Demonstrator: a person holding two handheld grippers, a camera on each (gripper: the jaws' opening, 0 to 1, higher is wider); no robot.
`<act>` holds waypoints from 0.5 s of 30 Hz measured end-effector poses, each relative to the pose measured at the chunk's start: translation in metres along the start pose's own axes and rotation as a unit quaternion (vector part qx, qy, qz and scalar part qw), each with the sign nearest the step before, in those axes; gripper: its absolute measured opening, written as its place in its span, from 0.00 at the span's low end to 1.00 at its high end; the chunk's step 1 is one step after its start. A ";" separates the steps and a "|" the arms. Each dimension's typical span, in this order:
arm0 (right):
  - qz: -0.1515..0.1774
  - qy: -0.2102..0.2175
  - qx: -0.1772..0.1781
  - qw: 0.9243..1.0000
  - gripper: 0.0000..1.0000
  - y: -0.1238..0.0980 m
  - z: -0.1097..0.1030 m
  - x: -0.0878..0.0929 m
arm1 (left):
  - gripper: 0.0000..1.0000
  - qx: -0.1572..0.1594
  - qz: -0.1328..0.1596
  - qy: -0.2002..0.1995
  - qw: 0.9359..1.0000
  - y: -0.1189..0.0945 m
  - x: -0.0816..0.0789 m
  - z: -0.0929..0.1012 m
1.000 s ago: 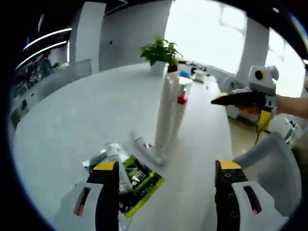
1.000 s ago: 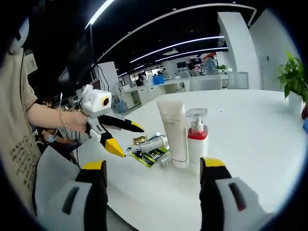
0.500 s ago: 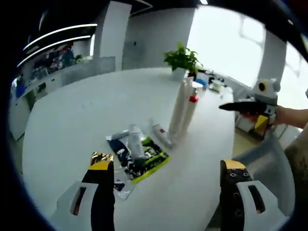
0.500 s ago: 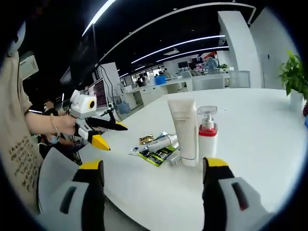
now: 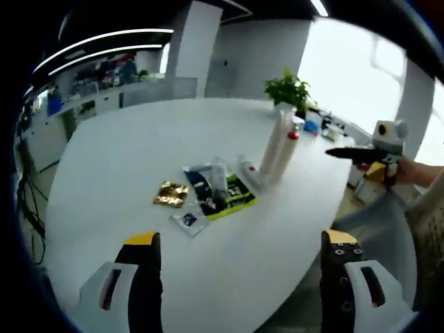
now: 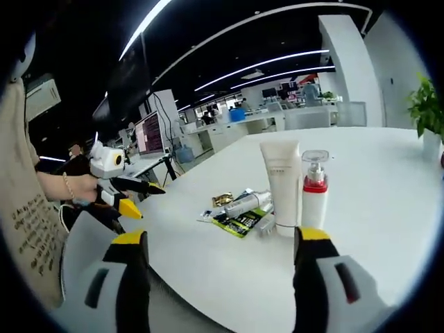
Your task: Arrange the skincare products in the storage area until every visible bottle or jar stands upright without overlapping.
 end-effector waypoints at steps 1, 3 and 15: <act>0.000 0.000 -0.002 1.000 0.86 0.001 -0.002 0.000 | 0.93 -0.004 0.001 -0.003 1.000 -0.004 0.002 0.000; 0.000 0.000 -0.005 1.000 0.86 0.003 -0.004 0.001 | 0.93 -0.010 0.003 -0.009 1.000 -0.011 0.005 -0.001; 0.012 0.027 -0.017 0.999 0.86 0.010 -0.014 0.003 | 0.93 -0.057 0.016 -0.038 0.998 -0.043 0.022 -0.006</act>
Point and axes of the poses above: the point that each gripper's makers call its tool centre point, and the gripper's own axes: y roughly forward along the fingers, z roughly to its right, x roughly out of its underside, the point moved 3 cm from there along -y, roughly backward along the fingers, and after that the axes turned 4 degrees about z, right-handed, at the moved point
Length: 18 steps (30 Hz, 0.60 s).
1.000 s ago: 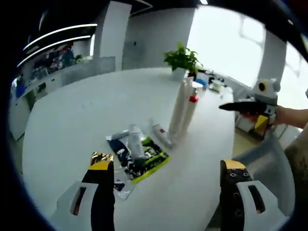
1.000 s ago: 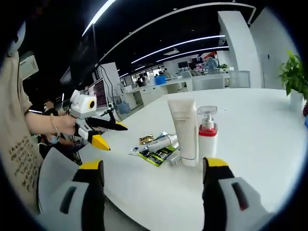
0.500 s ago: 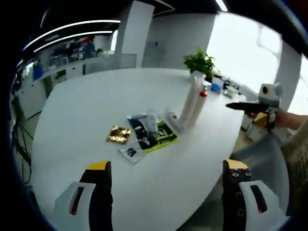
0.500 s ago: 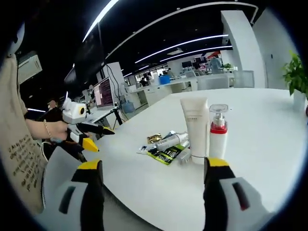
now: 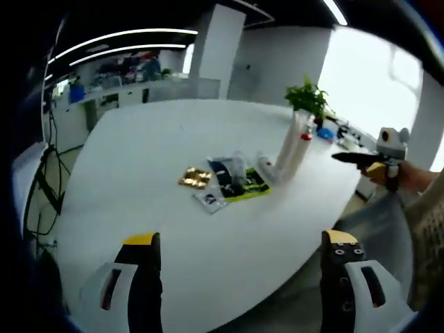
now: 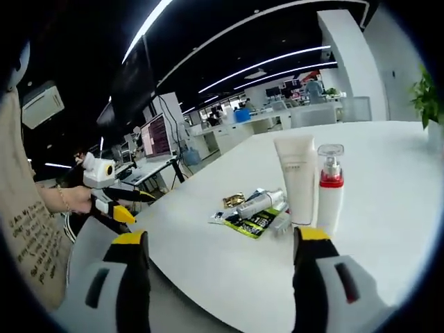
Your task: Arrange the skincare products in the storage area until every visible bottle or jar stands upright without overlapping.
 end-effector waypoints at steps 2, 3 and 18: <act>0.003 0.000 0.003 1.000 0.86 0.000 0.000 -0.001 | 0.93 -0.003 -0.001 -0.002 1.000 -0.002 0.003 0.000; 0.003 -0.001 0.004 1.000 0.86 0.001 0.000 -0.001 | 0.93 -0.003 -0.003 -0.003 1.000 -0.003 0.005 0.000; 0.003 0.000 0.018 1.000 0.86 -0.008 0.004 0.000 | 0.93 0.005 -0.023 0.013 1.000 0.010 -0.003 0.008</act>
Point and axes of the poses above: the point that each gripper's makers call its tool centre point, and the gripper's own axes: y roughly forward along the fingers, z roughly to its right, x roughly out of its underside, the point moved 3 cm from there along -y, roughly backward along the fingers, and after that the axes turned 4 degrees about z, right-handed, at the moved point
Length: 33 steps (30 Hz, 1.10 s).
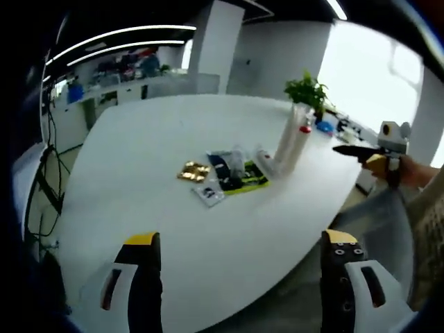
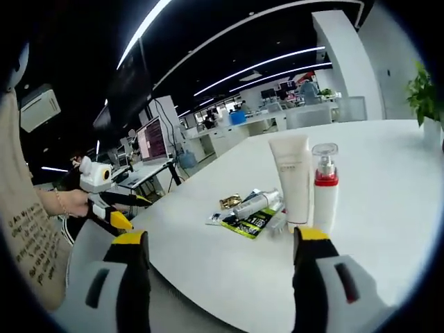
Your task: Arrange the skincare products in the storage area until every visible bottle or jar stands upright without overlapping.
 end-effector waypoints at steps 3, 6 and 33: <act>0.004 0.000 0.008 1.000 0.86 -0.005 0.004 -0.002 | 0.92 0.012 -0.004 0.006 1.000 0.013 -0.006 0.006; 0.010 0.001 0.019 1.000 0.86 -0.012 0.009 -0.004 | 0.93 0.033 -0.013 0.018 0.999 0.029 -0.013 0.019; 0.035 0.032 0.116 0.992 0.86 -0.069 0.054 0.001 | 0.75 0.084 -0.066 0.117 0.987 0.180 -0.054 0.087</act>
Point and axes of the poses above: the point that each gripper's makers call its tool centre point, and the gripper's own axes: y roughly forward along the fingers, z roughly to its right, x roughly out of its underside, the point moved 3 cm from there along -y, roughly backward along the fingers, and after that the axes turned 4 degrees about z, right-handed, at the moved point
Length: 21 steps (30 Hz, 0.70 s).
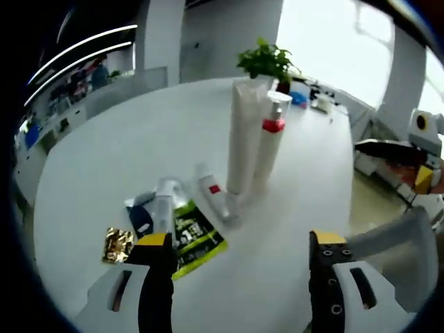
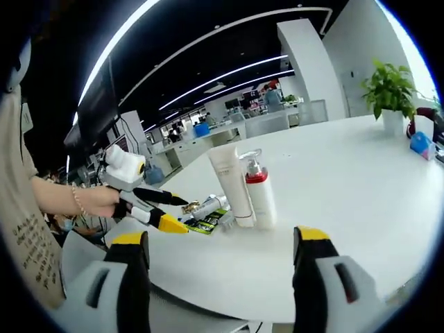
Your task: Arrange the skincare products in the storage area until every visible bottle or jar stands upright without overlapping.
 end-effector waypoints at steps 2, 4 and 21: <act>0.002 0.003 0.006 1.000 0.86 -0.002 0.005 0.000 | 0.72 -0.001 -0.006 0.009 1.000 0.012 -0.001 -0.002; 0.002 0.005 0.009 1.000 0.86 -0.003 0.008 0.001 | 0.70 -0.005 -0.011 0.018 1.000 0.022 -0.001 -0.004; -0.008 0.025 0.034 0.999 0.85 -0.005 0.029 0.012 | 0.47 -0.025 -0.034 0.034 0.999 0.071 0.001 -0.022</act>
Point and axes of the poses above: the point that each gripper's makers call its tool centre point, and the gripper's own axes: y roughly forward along the fingers, z roughly to its right, x roughly out of its underside, the point moved 3 cm from there along -y, roughly backward along the fingers, and after that the axes turned 4 degrees about z, right-handed, at the moved point
